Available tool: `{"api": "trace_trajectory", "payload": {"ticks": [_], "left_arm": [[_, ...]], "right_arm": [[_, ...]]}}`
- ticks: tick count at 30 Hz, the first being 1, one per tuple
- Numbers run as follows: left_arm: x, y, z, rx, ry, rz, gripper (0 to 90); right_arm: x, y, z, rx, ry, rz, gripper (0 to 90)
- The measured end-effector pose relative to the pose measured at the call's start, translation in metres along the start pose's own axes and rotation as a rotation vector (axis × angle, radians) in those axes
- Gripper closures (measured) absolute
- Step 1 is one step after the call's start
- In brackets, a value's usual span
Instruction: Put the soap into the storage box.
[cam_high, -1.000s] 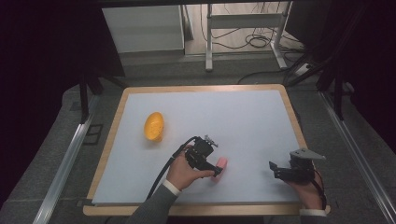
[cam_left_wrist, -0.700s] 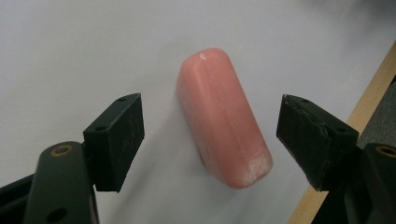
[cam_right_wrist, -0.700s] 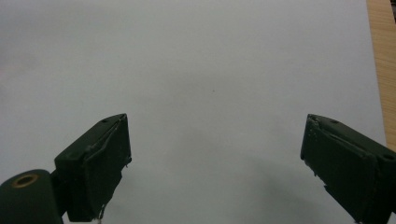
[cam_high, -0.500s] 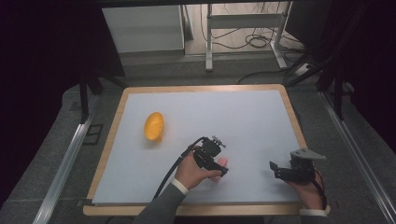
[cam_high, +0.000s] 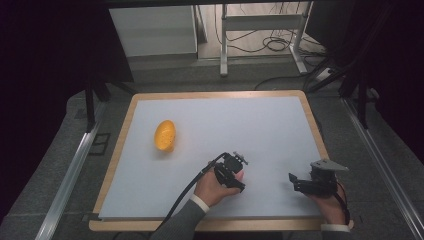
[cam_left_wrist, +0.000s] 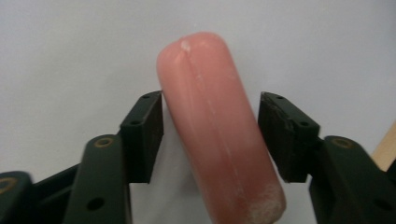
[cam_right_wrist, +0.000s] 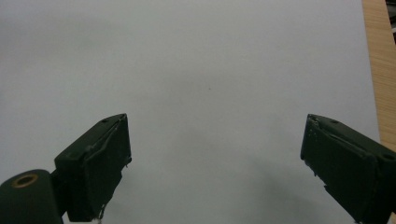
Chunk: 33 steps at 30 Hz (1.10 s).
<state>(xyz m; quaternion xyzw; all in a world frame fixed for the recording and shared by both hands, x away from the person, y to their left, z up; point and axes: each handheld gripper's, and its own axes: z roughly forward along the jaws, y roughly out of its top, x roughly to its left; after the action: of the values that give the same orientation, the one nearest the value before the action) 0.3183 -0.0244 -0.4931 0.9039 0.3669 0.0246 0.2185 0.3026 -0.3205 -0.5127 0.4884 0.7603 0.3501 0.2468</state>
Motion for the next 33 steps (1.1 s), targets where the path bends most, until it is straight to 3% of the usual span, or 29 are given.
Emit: {"api": "trace_trajectory", "payload": {"ticks": [6,18,28,33], "left_arm": [[0.003,-0.002,-0.002,-0.014,0.003,-0.001,59.7],[0.01,-0.003,-0.006,0.006,0.006,0.015,60.3],[0.022,-0.007,-0.028,-0.061,-0.062,0.008,60.3],[0.026,-0.009,-0.034,-0.065,-0.052,0.012,60.3]], "right_arm": [[0.0,0.0,0.001,0.003,0.001,-0.004,8.0],[-0.001,0.0,0.001,0.003,-0.006,-0.004,8.0],[-0.002,-0.001,0.0,0.005,-0.008,-0.006,8.0],[-0.002,-0.001,0.001,0.005,-0.01,-0.004,8.0]]}}
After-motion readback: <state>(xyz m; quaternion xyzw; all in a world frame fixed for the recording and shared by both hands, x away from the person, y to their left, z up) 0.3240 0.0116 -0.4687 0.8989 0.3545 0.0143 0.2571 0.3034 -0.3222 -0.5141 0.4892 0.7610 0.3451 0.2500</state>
